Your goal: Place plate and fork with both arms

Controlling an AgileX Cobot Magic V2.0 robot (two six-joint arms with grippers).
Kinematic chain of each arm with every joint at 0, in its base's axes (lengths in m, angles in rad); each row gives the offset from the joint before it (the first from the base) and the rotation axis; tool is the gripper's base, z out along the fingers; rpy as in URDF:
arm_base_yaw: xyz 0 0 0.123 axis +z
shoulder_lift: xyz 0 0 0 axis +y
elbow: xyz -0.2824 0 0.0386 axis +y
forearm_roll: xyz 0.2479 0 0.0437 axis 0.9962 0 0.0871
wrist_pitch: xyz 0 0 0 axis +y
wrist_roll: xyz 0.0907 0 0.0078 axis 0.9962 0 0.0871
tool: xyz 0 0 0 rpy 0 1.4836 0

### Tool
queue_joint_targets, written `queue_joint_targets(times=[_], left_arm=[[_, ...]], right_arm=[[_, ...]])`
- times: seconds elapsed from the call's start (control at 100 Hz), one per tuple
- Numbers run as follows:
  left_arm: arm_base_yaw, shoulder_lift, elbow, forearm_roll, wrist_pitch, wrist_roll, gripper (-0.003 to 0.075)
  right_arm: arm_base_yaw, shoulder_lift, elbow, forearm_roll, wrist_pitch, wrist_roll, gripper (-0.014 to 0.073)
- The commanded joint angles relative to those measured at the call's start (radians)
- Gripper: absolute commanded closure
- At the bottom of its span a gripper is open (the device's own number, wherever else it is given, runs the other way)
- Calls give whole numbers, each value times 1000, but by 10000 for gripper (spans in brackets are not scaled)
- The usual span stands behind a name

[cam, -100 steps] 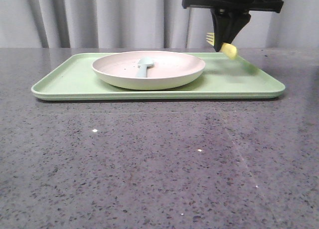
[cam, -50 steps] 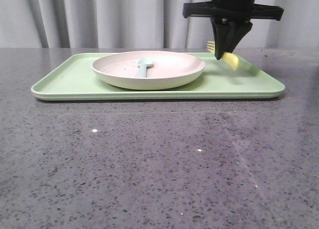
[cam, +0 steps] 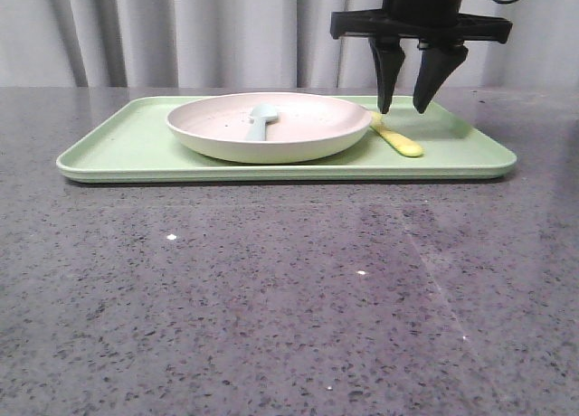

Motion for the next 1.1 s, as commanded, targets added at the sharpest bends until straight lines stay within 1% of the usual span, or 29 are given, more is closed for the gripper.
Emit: queue_joint_targets(times=[0.0, 0.27, 0.48, 0.6, 0.77, 0.93, 1.09], left_arm=[[4, 2, -30, -17, -78, -6, 741], [4, 2, -30, -17, -78, -6, 741], [4, 2, -30, -17, -78, -6, 741], [4, 2, -30, -17, -78, -6, 741], [4, 2, -30, -17, -79, -6, 741], [4, 2, -30, -17, -80, -6, 741], [4, 2, -30, -17, -80, -6, 741]], right_arm=[[-7, -82, -21, -10, 85, -6, 265], [-7, -143, -19, -10, 74, -6, 265], [-4, -239, 54, -10, -4, -6, 265], [-4, -312, 137, -10, -57, -6, 265], [-4, -432, 299, -10, -162, -6, 265], [-4, -531, 440, -10, -206, -6, 265], [-4, -640, 577, -10, -279, -6, 265]])
